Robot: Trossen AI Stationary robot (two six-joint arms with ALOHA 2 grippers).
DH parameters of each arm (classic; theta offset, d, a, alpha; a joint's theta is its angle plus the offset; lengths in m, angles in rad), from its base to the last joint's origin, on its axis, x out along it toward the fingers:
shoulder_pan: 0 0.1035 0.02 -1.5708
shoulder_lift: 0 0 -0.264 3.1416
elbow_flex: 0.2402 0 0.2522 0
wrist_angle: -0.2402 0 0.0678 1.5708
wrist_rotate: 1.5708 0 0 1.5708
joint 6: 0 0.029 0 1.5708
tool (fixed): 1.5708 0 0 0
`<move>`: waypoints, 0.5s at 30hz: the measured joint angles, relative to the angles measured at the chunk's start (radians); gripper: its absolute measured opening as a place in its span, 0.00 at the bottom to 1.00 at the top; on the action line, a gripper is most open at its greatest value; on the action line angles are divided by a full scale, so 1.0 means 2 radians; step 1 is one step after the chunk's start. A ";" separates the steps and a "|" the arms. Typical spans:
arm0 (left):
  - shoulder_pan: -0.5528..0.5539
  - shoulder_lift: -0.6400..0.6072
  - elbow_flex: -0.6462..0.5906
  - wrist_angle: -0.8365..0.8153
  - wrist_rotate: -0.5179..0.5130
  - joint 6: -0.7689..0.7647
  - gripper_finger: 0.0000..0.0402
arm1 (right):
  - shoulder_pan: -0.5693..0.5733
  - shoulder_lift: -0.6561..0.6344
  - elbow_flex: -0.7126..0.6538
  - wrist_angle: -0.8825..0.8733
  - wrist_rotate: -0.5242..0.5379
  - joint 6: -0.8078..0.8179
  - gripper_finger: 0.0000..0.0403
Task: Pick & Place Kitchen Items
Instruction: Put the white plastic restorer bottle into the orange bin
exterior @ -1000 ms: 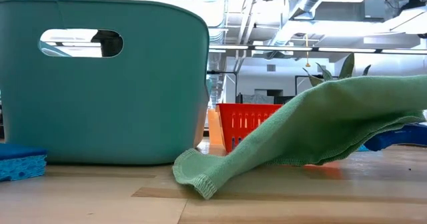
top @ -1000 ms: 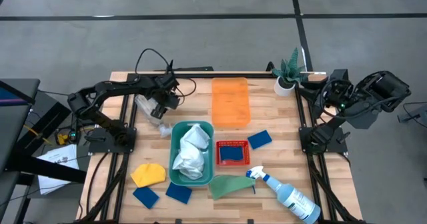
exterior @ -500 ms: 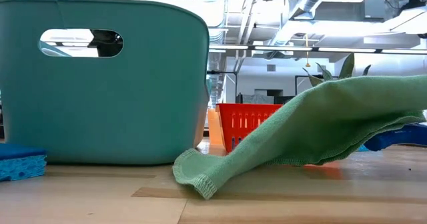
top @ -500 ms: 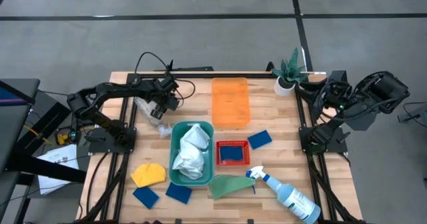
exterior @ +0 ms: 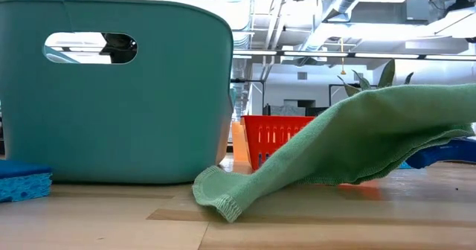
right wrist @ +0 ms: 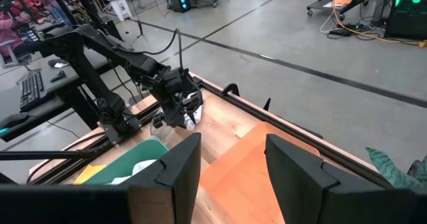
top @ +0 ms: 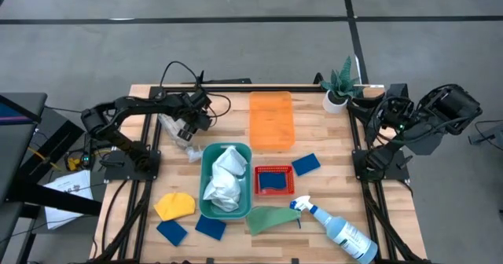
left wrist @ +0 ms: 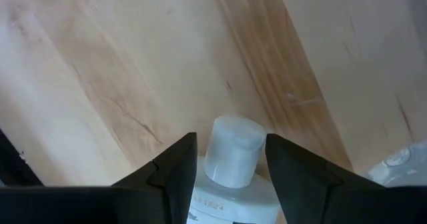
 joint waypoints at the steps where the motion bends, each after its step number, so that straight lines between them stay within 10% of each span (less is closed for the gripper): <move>1: 0.000 0.003 0.001 0.000 0.001 -0.001 0.43 | 0.000 0.000 0.000 0.000 -0.001 0.000 0.40; 15: 0.000 0.014 -0.001 0.000 0.021 -0.020 0.29 | 0.000 0.000 0.000 0.003 -0.002 0.000 0.40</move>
